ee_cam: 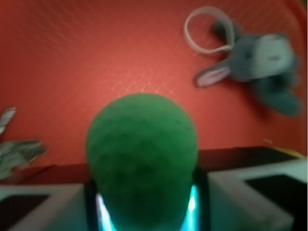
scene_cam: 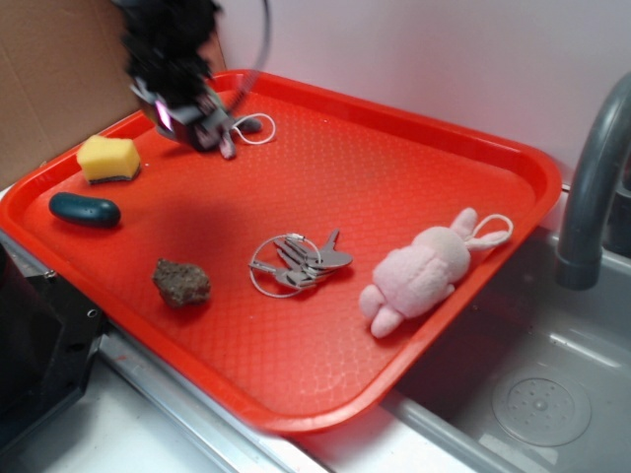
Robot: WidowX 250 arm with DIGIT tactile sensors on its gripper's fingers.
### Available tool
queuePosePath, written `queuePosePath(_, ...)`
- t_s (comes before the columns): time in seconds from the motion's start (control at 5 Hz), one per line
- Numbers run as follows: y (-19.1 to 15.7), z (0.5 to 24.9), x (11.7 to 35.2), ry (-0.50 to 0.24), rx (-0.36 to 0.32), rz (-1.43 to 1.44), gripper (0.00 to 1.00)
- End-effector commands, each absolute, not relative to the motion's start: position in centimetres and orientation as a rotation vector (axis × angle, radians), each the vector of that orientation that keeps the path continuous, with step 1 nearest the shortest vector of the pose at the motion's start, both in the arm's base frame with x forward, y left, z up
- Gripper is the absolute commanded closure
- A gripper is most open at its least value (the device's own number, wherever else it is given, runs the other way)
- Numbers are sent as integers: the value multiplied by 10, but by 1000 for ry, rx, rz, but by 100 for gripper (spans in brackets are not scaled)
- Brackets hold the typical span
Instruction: Grab the green ball.
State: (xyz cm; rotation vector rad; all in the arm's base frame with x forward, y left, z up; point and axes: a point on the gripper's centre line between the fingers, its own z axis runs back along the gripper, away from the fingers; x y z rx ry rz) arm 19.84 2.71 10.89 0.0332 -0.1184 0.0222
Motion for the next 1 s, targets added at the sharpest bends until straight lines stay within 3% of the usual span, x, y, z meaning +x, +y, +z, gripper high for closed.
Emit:
queuePosePath(0.0, 47, 190, 165, -155, 34, 168, 100)
queuePosePath(0.2, 52, 199, 166, -142, 70, 252, 100)
queuePosePath(0.8, 68, 184, 186, -117, 77, 449, 100)
